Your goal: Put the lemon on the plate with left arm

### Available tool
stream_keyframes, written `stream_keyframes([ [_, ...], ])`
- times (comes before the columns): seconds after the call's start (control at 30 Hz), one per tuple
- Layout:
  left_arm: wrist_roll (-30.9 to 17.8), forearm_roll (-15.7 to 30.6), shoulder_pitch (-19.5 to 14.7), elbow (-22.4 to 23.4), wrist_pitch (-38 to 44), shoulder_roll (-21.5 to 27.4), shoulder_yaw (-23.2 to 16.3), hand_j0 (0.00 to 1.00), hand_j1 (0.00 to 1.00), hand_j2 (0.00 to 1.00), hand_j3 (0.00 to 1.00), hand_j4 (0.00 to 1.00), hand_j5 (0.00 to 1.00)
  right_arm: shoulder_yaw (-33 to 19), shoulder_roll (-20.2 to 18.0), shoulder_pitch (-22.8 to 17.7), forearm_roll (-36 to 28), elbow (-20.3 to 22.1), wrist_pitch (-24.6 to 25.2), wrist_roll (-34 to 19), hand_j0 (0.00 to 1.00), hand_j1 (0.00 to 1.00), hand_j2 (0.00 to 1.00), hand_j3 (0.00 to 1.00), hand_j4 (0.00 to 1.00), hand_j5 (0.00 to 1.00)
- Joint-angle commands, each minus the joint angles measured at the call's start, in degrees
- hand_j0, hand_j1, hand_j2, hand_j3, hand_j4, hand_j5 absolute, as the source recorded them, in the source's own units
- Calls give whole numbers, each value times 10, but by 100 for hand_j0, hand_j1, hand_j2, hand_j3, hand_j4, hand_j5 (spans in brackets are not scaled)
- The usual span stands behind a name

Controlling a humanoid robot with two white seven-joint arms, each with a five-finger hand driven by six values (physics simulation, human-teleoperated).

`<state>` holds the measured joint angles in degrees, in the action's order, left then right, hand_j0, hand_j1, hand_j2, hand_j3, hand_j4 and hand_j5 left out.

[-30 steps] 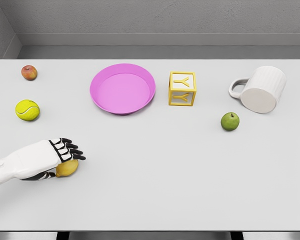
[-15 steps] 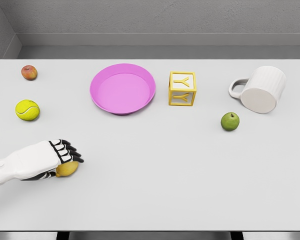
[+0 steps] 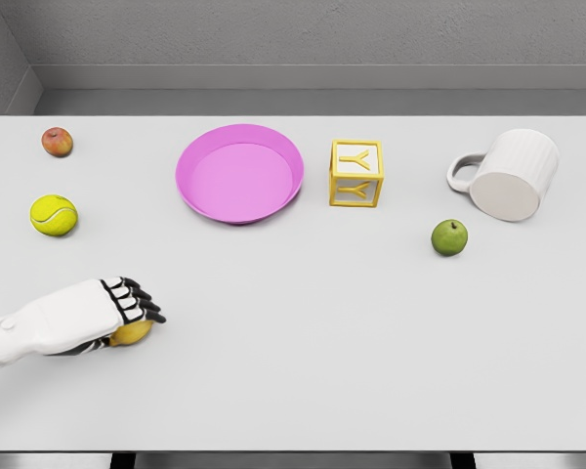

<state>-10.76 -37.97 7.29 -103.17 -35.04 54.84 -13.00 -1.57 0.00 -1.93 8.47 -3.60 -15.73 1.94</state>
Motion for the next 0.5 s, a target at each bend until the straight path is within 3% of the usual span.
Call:
stream_keyframes([
  [0.0,0,-4,0,0,0,-4,0,81,81,81,81,81,81,0,0,0,0,1,0,0,100,100,100,100,100,100],
  [0.23,0,-14,2,0,0,-18,-1,81,81,81,81,81,81,0,0,0,1,1,0,0,100,100,100,100,100,100],
  [0.37,-3,-18,2,0,0,-18,-1,73,73,73,73,73,73,0,0,0,0,0,0,0,100,100,100,100,100,100],
  [0.47,-3,-26,4,0,0,-18,-1,73,73,73,73,73,73,0,0,0,0,1,0,0,100,100,100,100,100,100],
])
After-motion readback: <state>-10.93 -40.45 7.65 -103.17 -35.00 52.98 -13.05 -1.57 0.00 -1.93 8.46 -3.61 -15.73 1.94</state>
